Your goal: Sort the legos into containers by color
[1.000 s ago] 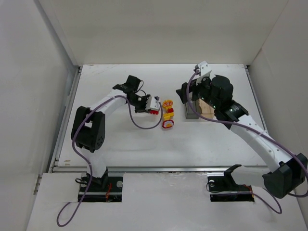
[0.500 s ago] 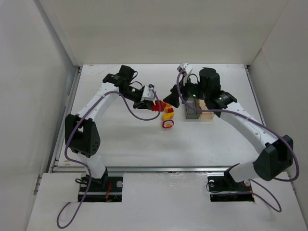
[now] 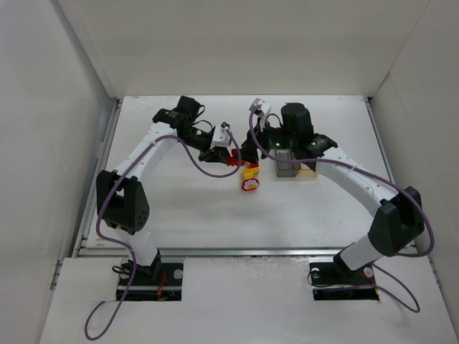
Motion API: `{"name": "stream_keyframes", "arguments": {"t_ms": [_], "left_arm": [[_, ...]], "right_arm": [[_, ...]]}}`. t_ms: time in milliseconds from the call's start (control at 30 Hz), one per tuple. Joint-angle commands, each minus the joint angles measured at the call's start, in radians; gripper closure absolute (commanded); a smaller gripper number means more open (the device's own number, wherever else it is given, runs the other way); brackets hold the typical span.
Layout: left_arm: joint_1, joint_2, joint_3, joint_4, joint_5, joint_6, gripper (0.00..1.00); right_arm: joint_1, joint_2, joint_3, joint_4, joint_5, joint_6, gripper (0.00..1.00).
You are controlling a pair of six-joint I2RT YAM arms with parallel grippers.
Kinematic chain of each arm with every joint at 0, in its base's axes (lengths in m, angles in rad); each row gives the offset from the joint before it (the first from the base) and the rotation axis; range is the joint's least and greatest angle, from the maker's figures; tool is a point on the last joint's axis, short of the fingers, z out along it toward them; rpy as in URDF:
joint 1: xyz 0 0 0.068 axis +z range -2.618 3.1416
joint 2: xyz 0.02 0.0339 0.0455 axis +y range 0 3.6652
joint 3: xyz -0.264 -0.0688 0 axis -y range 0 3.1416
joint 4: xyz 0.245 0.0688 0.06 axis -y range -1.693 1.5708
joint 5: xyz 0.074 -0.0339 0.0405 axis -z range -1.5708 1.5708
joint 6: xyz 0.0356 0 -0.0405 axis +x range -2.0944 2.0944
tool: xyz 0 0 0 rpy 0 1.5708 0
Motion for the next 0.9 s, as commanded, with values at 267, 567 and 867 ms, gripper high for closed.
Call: {"name": "stream_keyframes", "arguments": {"t_ms": [267,567,867], "left_arm": [[-0.003,-0.032,0.039,0.001,0.082,-0.042,1.00],[-0.003,-0.041,0.039,0.001,0.091,-0.042,1.00],[-0.003,-0.041,0.019,0.010,0.059,-0.042,1.00]], "right_arm": [[0.018,0.043,0.043,0.022,0.024,0.006,0.42],[0.018,0.091,0.072,0.022,0.035,0.015,0.55],[0.018,0.129,0.101,0.022,-0.010,0.047,1.00]]}}
